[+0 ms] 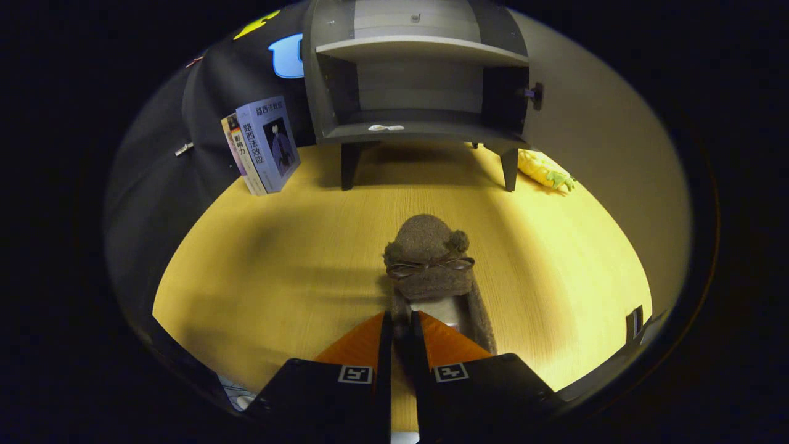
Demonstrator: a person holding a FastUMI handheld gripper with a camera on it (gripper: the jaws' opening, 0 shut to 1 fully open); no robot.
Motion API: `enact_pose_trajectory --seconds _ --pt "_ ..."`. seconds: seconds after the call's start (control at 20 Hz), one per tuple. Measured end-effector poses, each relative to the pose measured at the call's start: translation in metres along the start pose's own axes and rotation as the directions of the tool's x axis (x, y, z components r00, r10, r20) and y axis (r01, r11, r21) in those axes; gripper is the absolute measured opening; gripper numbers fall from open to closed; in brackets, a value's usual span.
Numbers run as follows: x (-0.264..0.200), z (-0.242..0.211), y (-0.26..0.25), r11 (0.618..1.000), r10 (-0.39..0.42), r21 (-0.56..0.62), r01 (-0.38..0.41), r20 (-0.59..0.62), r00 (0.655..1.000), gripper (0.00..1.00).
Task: Open the shoe cabinet door, grab the shoes and put them into the shoe cabinet, then close the shoe cabinet door.
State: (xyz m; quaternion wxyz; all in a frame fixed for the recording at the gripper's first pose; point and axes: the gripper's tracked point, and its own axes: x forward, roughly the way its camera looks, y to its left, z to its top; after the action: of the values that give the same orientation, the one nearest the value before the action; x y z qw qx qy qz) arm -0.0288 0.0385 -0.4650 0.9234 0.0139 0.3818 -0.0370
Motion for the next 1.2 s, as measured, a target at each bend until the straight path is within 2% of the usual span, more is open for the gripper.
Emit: enact_pose_trajectory --seconds 0.6,0.65,0.7,0.95,1.2 --pt "0.063 0.02 0.002 1.0 0.002 0.005 -0.002 0.056 0.998 0.21" --pt "0.013 0.022 -0.003 1.0 -0.002 0.008 0.002 0.055 0.998 0.22" --pt "0.06 0.023 -0.001 1.0 -0.005 0.005 0.005 0.046 0.999 0.05" --pt "0.055 0.031 -0.004 1.0 -0.003 0.014 0.003 0.025 1.0 0.05" --pt "0.016 0.103 -0.01 1.0 -0.007 0.001 0.007 0.111 0.994 0.05"
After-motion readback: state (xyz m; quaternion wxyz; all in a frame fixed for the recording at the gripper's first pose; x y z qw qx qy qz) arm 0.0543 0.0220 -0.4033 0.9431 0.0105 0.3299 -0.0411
